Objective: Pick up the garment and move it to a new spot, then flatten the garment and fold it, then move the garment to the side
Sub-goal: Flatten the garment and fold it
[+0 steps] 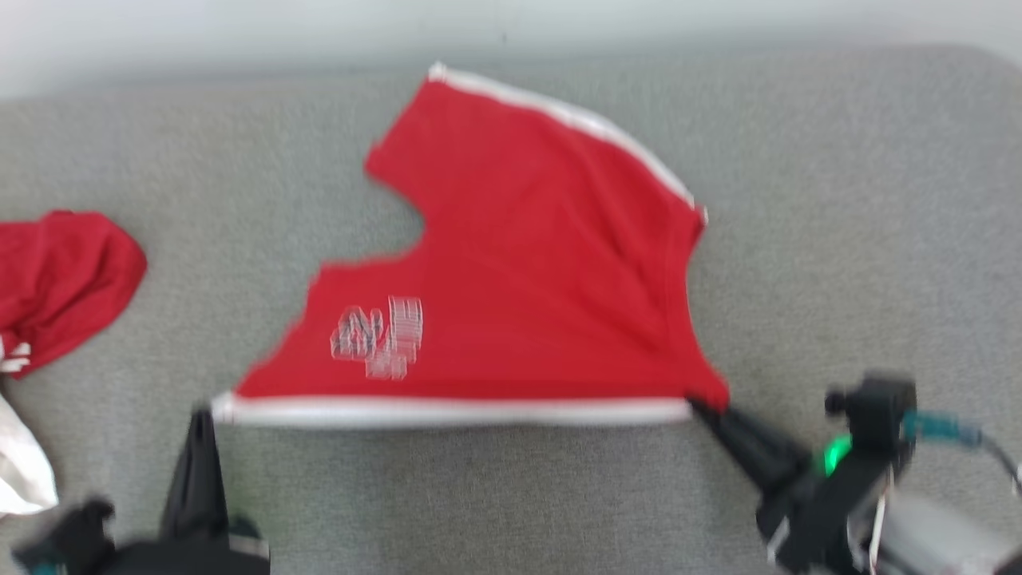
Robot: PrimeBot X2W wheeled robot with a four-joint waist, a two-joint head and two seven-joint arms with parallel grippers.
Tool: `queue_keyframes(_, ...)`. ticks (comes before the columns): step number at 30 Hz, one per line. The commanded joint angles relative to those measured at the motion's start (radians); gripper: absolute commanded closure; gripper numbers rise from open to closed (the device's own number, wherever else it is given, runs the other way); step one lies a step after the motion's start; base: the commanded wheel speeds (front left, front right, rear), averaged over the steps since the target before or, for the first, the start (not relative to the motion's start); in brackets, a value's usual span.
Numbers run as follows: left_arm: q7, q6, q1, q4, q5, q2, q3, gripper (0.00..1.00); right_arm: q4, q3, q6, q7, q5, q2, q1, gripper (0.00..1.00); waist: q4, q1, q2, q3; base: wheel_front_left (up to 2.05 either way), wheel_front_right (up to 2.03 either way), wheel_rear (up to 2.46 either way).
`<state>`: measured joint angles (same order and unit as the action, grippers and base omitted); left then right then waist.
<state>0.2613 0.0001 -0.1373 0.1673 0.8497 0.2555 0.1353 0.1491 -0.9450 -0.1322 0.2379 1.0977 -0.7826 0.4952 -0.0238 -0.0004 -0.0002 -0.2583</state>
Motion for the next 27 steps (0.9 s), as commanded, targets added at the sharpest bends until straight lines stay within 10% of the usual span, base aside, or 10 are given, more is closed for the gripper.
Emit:
queue_keyframes(1, 0.005, 0.009, 0.063, 0.000, -0.024, -0.012, -0.031, 1.00, -0.003, 0.007, 0.003, 0.007, 0.007, -0.010, -0.071, 1.00, 0.001, 0.0004, 0.0002, 0.069, 0.00, 0.00, 0.00)
queue_keyframes(23, 0.005, -0.065, 0.224, 0.037, -0.128, -0.130, -0.141, 1.00, -0.083, 0.168, 0.003, -0.058, -0.048, 0.036, -0.407, 1.00, -0.010, 0.0004, 0.0002, 0.147, 0.00, 0.00, 0.00)
queue_keyframes(25, 0.005, -0.065, 0.218, 0.042, -0.144, -0.130, -0.134, 1.00, -0.067, 0.189, 0.003, -0.070, -0.080, 0.055, -0.416, 0.00, -0.008, 0.0004, 0.0002, 0.152, 0.00, 0.00, 0.00)
queue_keyframes(26, 0.005, -0.061, 0.215, 0.041, -0.157, -0.128, -0.134, 0.86, -0.060, 0.203, 0.003, -0.073, -0.091, 0.065, -0.420, 0.00, -0.008, 0.0004, 0.0002, 0.154, 0.00, 0.00, 0.00)
queue_keyframes(27, 0.005, -0.057, 0.214, 0.041, -0.172, -0.124, -0.129, 0.31, -0.057, 0.213, 0.003, -0.080, -0.098, 0.074, -0.425, 0.00, -0.007, 0.0004, 0.0002, 0.157, 0.00, 0.00, 0.00)
